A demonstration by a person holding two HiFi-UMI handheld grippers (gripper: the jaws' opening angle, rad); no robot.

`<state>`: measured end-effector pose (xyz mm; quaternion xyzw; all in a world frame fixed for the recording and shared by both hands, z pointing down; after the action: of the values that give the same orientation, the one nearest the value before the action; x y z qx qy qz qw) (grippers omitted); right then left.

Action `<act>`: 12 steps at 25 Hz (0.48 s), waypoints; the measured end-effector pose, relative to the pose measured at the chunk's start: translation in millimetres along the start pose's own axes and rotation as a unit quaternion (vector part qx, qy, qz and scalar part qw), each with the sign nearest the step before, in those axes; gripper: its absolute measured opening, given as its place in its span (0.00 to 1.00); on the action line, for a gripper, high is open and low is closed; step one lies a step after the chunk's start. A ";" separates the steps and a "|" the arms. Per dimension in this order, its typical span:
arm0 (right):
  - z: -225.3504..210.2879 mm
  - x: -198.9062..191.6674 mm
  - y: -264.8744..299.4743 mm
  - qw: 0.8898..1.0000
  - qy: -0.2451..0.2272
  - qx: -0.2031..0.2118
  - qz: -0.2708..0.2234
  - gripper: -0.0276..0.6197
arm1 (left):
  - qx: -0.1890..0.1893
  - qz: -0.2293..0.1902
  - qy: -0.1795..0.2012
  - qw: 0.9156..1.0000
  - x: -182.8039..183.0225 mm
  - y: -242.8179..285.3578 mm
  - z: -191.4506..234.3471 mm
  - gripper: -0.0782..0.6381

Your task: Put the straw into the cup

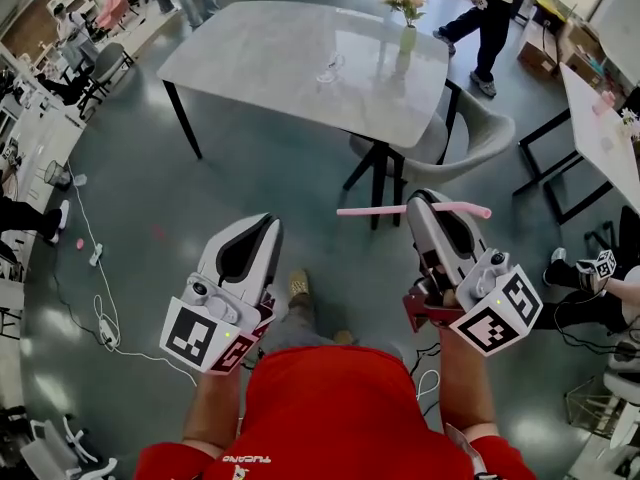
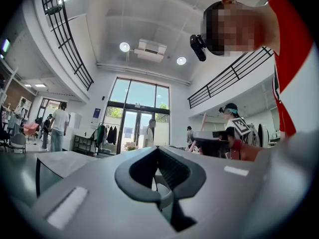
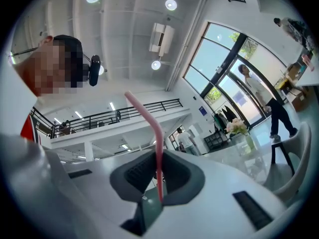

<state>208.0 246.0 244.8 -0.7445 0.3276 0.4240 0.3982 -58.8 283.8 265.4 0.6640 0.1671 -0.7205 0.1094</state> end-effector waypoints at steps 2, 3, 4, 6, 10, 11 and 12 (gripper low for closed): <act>-9.1 -2.5 10.8 1.000 -0.003 -0.004 0.005 0.08 | -0.004 -0.003 -0.001 1.000 -1.9 11.7 11.1 0.12; -14.7 -3.9 17.0 1.000 -0.004 -0.007 0.007 0.08 | -0.006 -0.004 -0.001 1.000 -3.2 18.7 17.5 0.12; -20.9 -5.2 23.5 1.000 -0.005 -0.010 0.009 0.08 | -0.009 -0.005 -0.002 1.000 -4.7 26.4 24.4 0.12; -34.1 -7.5 38.1 1.000 -0.006 -0.018 0.011 0.08 | -0.015 -0.006 -0.003 1.000 -7.6 42.5 40.0 0.12; -60.6 -11.0 75.3 0.999 -0.012 -0.031 0.015 0.08 | -0.026 -0.008 0.000 1.000 -9.1 76.8 77.8 0.12; -67.5 -11.6 84.9 0.999 -0.013 -0.035 0.015 0.08 | -0.030 -0.007 0.001 1.000 -9.3 85.6 87.2 0.12; -74.6 -12.2 94.3 0.999 -0.013 -0.040 0.015 0.08 | -0.035 -0.006 0.002 0.999 -9.8 94.5 96.5 0.12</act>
<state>152.7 138.7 250.1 -0.7489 0.3166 0.4527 0.3659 -110.8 158.9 272.2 0.6600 0.1960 -0.7139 0.1279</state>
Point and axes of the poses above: the fingertips, and each gripper's own axes: y forward along the fingers, z to its left, x out of its top, the point moved 8 cm from there along -y, backward along the fingers, and after that the axes turned 13 degrees about x, right-handed, at the moved point
